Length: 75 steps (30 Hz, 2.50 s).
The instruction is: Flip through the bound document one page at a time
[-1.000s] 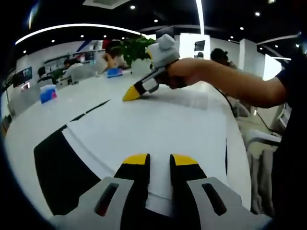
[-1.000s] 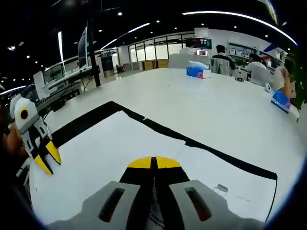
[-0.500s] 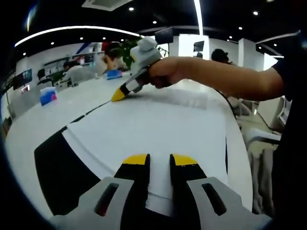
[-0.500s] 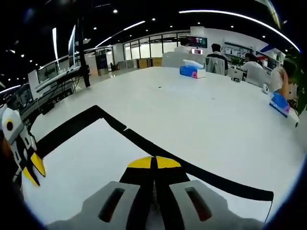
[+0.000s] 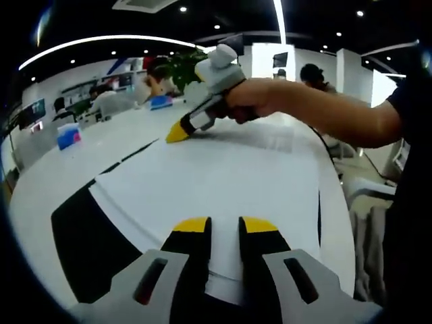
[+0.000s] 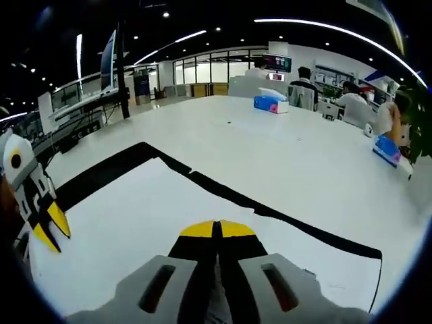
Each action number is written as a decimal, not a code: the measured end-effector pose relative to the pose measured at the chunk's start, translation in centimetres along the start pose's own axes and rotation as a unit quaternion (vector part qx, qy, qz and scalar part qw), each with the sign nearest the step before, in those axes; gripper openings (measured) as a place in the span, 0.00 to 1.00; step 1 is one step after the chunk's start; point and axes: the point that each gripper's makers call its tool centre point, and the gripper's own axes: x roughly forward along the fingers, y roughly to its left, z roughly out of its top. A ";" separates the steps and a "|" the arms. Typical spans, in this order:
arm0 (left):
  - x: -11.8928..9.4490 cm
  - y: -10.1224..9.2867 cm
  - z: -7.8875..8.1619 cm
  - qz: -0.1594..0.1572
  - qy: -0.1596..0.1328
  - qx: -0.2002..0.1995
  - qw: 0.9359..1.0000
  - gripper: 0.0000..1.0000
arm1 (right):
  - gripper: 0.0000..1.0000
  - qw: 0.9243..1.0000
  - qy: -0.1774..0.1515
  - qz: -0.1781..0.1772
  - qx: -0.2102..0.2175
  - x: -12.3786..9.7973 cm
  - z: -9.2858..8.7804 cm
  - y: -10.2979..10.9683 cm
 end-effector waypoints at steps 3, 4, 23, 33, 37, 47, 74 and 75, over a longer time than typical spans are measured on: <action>0.0 0.3 -0.1 0.002 0.002 -0.001 1.000 0.19 | 0.02 1.000 -0.006 -0.005 -0.015 -0.9 -0.4 0.7; 0.0 0.3 -0.1 0.003 0.002 -0.003 1.000 0.19 | 0.02 1.000 -0.009 -0.005 -0.016 -1.2 -0.5 0.9; 0.1 0.8 -0.4 0.011 0.003 -0.001 1.000 0.18 | 0.02 0.998 -0.041 0.003 -0.057 -8.7 -4.1 9.7; 0.1 0.4 -0.3 0.012 0.002 0.002 1.000 0.18 | 0.02 0.997 -0.034 0.006 -0.073 -11.9 -6.6 12.5; 0.0 0.4 -0.4 0.013 0.003 0.004 1.000 0.18 | 0.02 0.997 -0.019 0.004 -0.079 -13.0 -7.4 13.6; 0.0 0.0 -0.4 0.011 0.002 0.009 1.000 0.15 | 0.02 0.999 -0.018 -0.017 -0.036 -14.8 -8.6 14.6; 0.4 0.2 -0.3 0.003 -0.004 0.011 1.000 0.15 | 0.01 0.989 -0.017 -0.083 -0.121 -16.0 -9.3 14.9; 0.4 0.2 -0.4 0.005 -0.005 0.010 1.000 0.15 | 0.01 0.989 -0.018 -0.083 -0.122 -16.0 -9.3 14.9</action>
